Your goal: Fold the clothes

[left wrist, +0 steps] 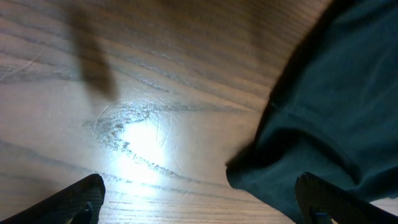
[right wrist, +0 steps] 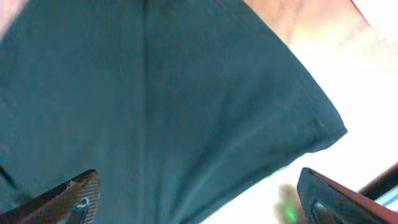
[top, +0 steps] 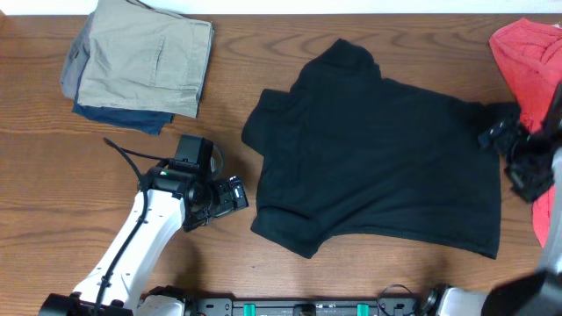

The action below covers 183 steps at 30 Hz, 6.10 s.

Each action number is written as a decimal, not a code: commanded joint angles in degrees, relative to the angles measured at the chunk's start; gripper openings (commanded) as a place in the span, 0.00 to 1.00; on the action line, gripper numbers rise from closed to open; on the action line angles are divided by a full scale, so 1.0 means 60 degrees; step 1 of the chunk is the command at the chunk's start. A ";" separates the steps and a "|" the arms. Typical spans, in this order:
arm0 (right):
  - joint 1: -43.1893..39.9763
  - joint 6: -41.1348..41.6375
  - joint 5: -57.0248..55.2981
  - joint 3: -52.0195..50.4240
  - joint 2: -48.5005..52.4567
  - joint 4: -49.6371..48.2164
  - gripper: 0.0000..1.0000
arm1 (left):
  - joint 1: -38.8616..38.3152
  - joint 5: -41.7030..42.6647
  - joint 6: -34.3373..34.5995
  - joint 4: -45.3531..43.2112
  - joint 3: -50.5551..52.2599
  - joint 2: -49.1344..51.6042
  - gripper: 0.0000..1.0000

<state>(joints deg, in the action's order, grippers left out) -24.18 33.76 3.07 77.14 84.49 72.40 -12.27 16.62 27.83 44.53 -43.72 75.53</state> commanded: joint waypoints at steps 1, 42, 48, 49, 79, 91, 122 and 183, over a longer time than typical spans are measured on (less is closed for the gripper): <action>0.0084 0.0525 -0.0317 -0.1406 -0.0889 -0.0153 0.99 | -0.0015 0.0131 -0.0197 0.0018 0.0080 0.0040 0.98; -0.3796 0.1832 -0.1264 -0.6808 -0.2215 -0.3712 0.99 | -0.0015 0.0149 -0.0200 -0.0189 0.0080 0.0040 0.98; -0.3796 0.1829 -0.1271 -0.7144 -0.1639 -0.4470 0.99 | -0.0015 0.0149 -0.0200 -0.0189 0.0080 0.0040 0.98; -0.3796 0.1825 -0.1271 -0.7144 -0.1450 -0.4579 0.99 | -0.0015 0.0149 -0.0204 -0.0189 0.0080 0.0040 0.98; -0.3796 0.1821 -0.1100 -0.7144 0.0280 -0.5140 0.47 | -0.0015 0.0579 -0.0237 -0.0204 0.0087 0.0113 0.15; -0.3796 0.1712 -0.0739 -0.7144 0.0280 -0.5173 0.49 | -0.2120 0.1446 -0.0233 -0.1497 0.0503 0.1031 0.63; -0.3796 0.1362 -0.0390 -0.6889 0.0273 -0.4477 0.20 | -0.3377 0.0288 0.0197 -0.1100 0.0412 0.1381 0.06; -0.3796 0.2116 -0.1297 -0.5326 -0.3501 -0.2408 0.01 | -0.3377 -0.2714 0.0226 -0.7566 0.0248 0.0794 0.06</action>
<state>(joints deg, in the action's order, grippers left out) -46.59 43.46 -3.88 44.51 62.70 58.72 -32.47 2.52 29.78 1.93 -41.23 77.80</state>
